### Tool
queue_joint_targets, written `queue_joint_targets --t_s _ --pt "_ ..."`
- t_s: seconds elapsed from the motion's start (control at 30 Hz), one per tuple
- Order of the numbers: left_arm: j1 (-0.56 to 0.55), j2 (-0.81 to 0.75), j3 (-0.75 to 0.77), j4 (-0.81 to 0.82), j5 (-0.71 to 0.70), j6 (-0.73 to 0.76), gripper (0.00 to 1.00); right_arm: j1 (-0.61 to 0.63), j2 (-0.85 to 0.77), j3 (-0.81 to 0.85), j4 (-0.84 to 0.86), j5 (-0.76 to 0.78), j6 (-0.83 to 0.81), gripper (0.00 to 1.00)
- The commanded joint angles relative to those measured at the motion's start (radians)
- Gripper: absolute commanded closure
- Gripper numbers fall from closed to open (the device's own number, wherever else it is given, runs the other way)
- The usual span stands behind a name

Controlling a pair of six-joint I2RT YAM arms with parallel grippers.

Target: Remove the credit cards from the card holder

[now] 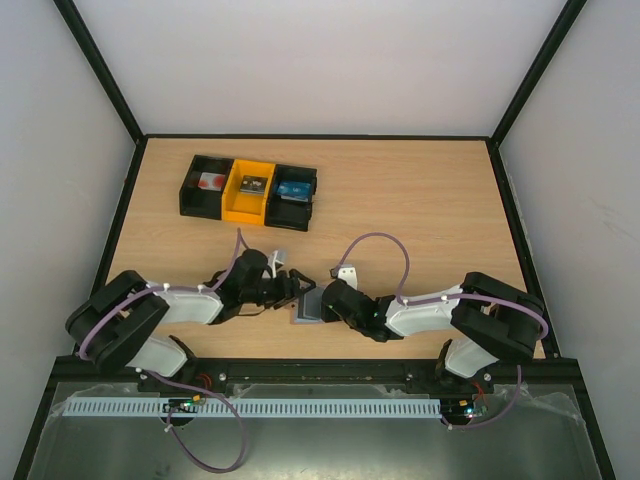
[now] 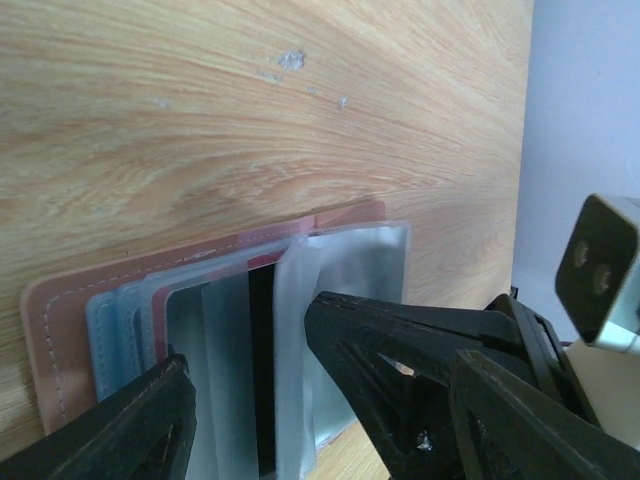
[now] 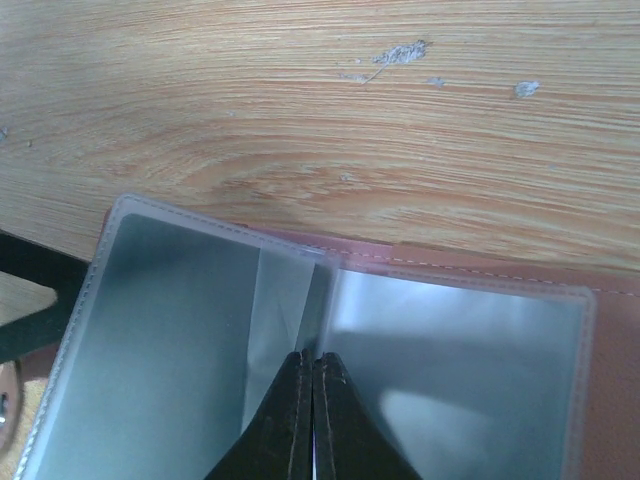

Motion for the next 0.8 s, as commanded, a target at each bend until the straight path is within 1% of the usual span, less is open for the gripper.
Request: queue_joint_targets --t_s 0.0,0.17,0.37,0.5,0.67,0.77 --pt "-0.019 0.045 0.021 0.055 0.027 -0.009 0.30 -0.002 -0.013 -0.018 -0.014 0.029 0.007 0.98" --pt "-0.034 0.061 0.026 0.093 0.040 -0.032 0.33 -0.002 -0.023 -0.018 -0.013 0.031 0.005 0.98" --pt "-0.052 0.050 0.043 0.075 0.036 -0.033 0.34 -0.002 -0.038 -0.019 -0.014 0.031 0.004 0.97" --pt "-0.058 0.046 0.055 0.064 0.033 -0.032 0.35 -0.002 -0.065 -0.018 -0.027 0.037 0.008 0.91" --pt "-0.068 0.048 0.064 0.075 0.036 -0.045 0.35 -0.002 -0.142 -0.029 -0.076 0.066 0.010 0.81" --pt "-0.077 0.051 0.074 0.083 0.039 -0.051 0.35 -0.002 -0.181 -0.038 -0.112 0.088 0.016 0.79"
